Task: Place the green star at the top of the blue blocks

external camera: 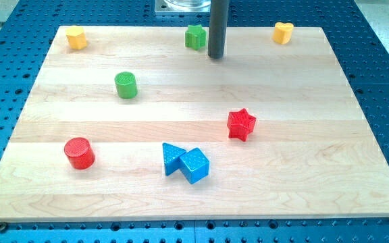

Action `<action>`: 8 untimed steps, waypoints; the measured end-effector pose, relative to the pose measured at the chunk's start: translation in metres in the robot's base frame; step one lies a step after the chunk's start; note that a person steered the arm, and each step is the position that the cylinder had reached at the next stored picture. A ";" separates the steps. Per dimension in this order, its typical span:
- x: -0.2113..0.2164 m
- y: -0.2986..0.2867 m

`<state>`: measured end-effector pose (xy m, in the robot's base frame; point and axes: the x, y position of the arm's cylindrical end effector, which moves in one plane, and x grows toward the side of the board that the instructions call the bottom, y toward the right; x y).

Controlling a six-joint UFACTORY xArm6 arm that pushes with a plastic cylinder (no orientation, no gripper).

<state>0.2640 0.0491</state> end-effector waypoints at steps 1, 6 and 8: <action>-0.045 0.010; -0.034 -0.101; -0.028 -0.128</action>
<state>0.2363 -0.0788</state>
